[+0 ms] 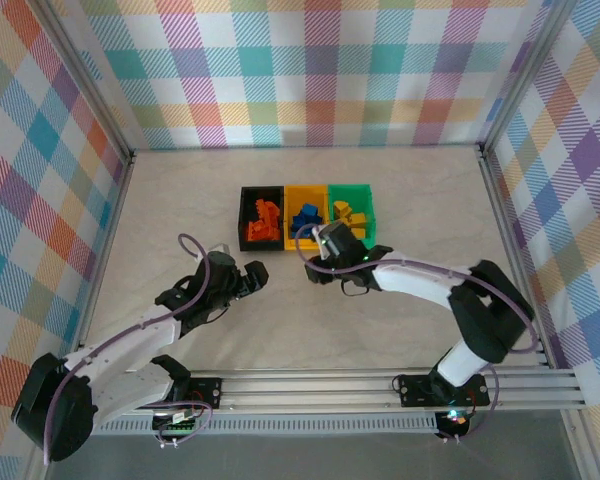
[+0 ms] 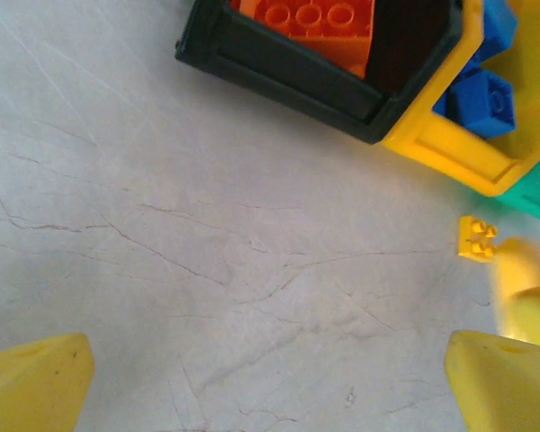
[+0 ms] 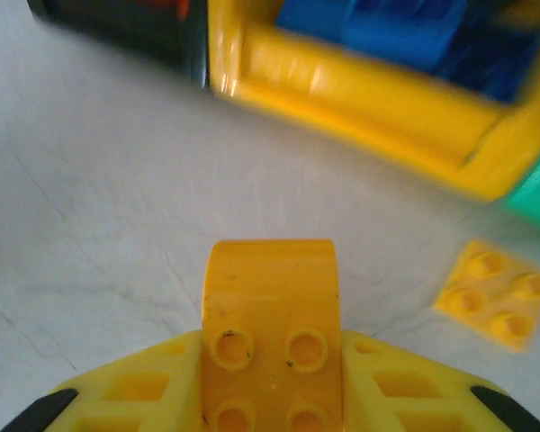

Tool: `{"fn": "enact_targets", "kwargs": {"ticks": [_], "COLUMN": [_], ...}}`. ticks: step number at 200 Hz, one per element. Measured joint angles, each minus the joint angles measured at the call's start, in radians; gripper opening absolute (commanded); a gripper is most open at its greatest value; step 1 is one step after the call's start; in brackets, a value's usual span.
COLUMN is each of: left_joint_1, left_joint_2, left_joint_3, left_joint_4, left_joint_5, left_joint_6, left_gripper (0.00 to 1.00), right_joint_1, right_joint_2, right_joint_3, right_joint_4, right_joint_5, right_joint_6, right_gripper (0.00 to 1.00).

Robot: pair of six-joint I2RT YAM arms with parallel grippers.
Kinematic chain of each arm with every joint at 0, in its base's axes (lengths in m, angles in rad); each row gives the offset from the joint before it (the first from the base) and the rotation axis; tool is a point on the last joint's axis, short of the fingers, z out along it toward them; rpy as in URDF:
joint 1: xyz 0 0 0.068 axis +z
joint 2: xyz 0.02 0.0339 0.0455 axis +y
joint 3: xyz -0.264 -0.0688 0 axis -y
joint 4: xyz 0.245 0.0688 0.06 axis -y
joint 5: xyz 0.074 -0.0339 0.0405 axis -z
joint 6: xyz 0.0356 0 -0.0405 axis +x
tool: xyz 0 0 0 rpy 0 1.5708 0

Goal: Sort the legos into containers by color

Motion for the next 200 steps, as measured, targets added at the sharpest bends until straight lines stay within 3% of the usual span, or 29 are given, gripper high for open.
{"fn": "enact_targets", "kwargs": {"ticks": [29,72,93,106,116,125,166,200], "left_joint_1": [0.0,0.0,0.0,0.0,0.0,0.0,0.0,0.0], "left_joint_2": [0.038,0.008,-0.019,-0.031,-0.035,-0.039,-0.058,-0.083], "left_joint_3": [-0.02,-0.023,-0.023,-0.023,-0.023,-0.023,-0.023,-0.023], "left_joint_4": [0.043,0.045,0.038,0.037,0.035,0.031,0.007,0.004], "left_joint_5": [0.017,0.022,0.022,0.022,0.021,0.021,0.022,0.018], "left_joint_6": [0.0,0.001,0.001,0.002,0.003,0.005,0.014,0.016], "left_gripper": [1.0,1.0,1.0,1.0,1.0,1.0,1.0,1.0], "right_joint_1": [-0.132,-0.24,-0.253,-0.258,-0.26,-0.261,-0.248,-0.146], "right_joint_2": [0.015,0.224,0.294,0.317,0.32,0.316,0.166,-0.021], "right_joint_3": [0.159,0.407,0.46,0.476,0.476,0.471,0.299,0.071], "right_joint_4": [-0.063,-0.143,-0.204,-0.231,-0.243,-0.24,-0.163,-0.059], "right_joint_5": [0.031,0.089,0.117,0.134,0.138,0.137,0.119,0.142], "right_joint_6": [0.021,0.029,0.039,0.048,0.047,0.049,0.048,0.068], "right_gripper": [0.36,0.37,0.42,0.55,0.67,0.72,0.75,0.77]}}
